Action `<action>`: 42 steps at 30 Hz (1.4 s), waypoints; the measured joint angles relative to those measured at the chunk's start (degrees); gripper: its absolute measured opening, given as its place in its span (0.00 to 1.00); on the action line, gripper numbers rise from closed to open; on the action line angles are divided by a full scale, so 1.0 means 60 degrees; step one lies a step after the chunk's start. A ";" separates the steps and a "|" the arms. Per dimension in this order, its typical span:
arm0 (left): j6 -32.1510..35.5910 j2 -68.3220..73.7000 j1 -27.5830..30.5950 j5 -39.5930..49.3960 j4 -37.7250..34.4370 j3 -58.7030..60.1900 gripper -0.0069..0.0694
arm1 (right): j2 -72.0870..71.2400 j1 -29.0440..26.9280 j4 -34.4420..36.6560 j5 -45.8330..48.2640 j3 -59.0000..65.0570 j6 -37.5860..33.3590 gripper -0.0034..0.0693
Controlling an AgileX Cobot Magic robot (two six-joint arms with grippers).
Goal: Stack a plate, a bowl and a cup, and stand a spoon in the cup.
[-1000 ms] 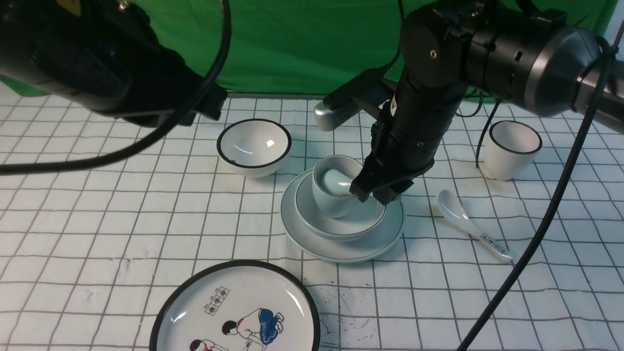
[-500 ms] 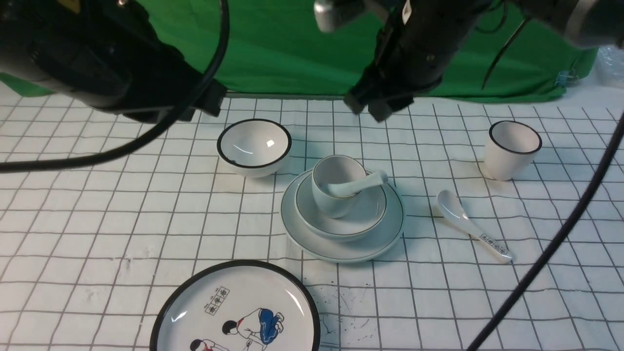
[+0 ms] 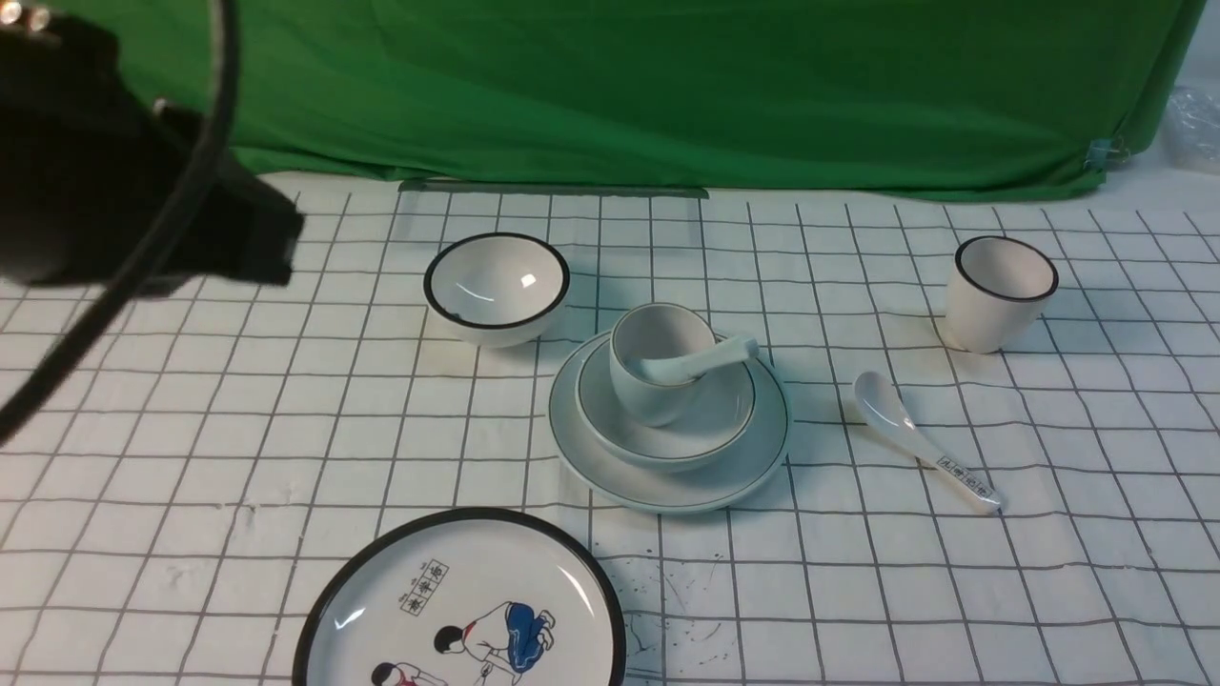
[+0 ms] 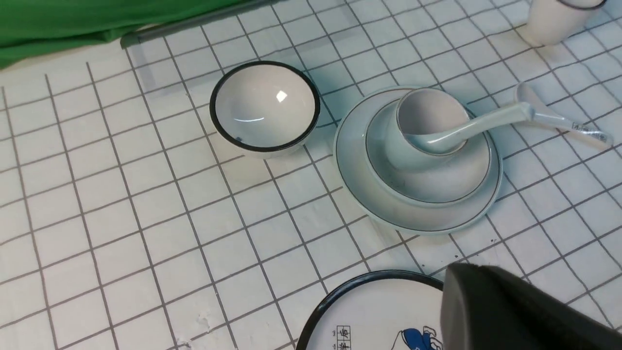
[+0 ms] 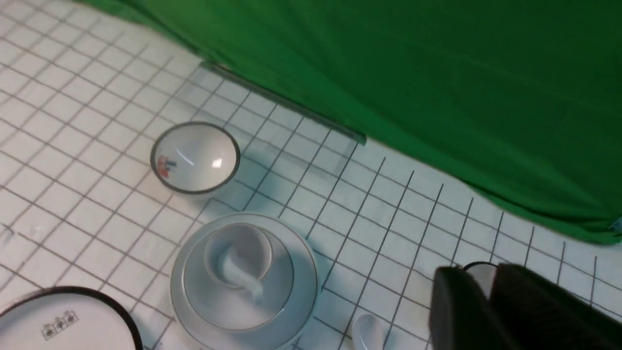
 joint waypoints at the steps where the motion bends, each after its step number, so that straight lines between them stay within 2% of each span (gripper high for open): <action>1: -0.0075 -0.0304 0.0000 -0.0194 0.0000 0.0369 0.09 | -0.0538 0.0000 -0.0047 -0.0503 0.0718 0.0201 0.16; 2: -0.0097 -0.0457 0.0000 -0.0243 0.0000 0.0441 0.09 | -0.0675 0.0000 -0.0069 -0.0609 0.0718 0.0239 0.15; 4: -0.0315 -0.1468 0.0000 -0.0952 -0.0006 0.1515 0.09 | -0.2526 0.0000 -0.0417 -0.2063 0.2924 0.0933 0.09; 8: -0.0524 -0.2833 0.0000 -0.1746 -0.0006 0.2758 0.09 | -0.5406 0.0000 -0.1310 -0.4015 0.6011 0.2035 0.08; 12: -0.0909 -0.4187 0.0000 -0.2301 0.0024 0.4021 0.09 | -0.8050 0.0000 -0.1720 -0.6196 0.8970 0.2380 0.08; 13: -0.0930 -0.4307 0.0000 -0.2328 0.0028 0.4142 0.09 | -0.8050 0.0000 -0.1720 -0.6298 0.8970 0.2399 0.08; 16: -0.1302 -0.5159 0.0000 -0.2694 0.0105 0.5096 0.09 | -0.9727 0.0000 -0.1787 -0.7696 1.0953 0.2455 0.08; 20: -0.1542 -0.5822 0.0000 -0.3177 0.0114 0.6210 0.09 | -1.0557 0.0000 -0.1800 -0.8366 1.2249 0.3320 0.10; 25: -0.1608 -0.5903 0.0000 -0.3528 0.0137 0.6873 0.09 | -1.0649 0.0000 -0.1808 -0.8637 1.2667 0.4000 0.13; 42: -0.1335 -0.5906 0.0000 -0.4265 0.0137 0.6891 0.09 | -1.0649 0.0000 -0.1833 -0.8767 1.2667 0.4160 0.20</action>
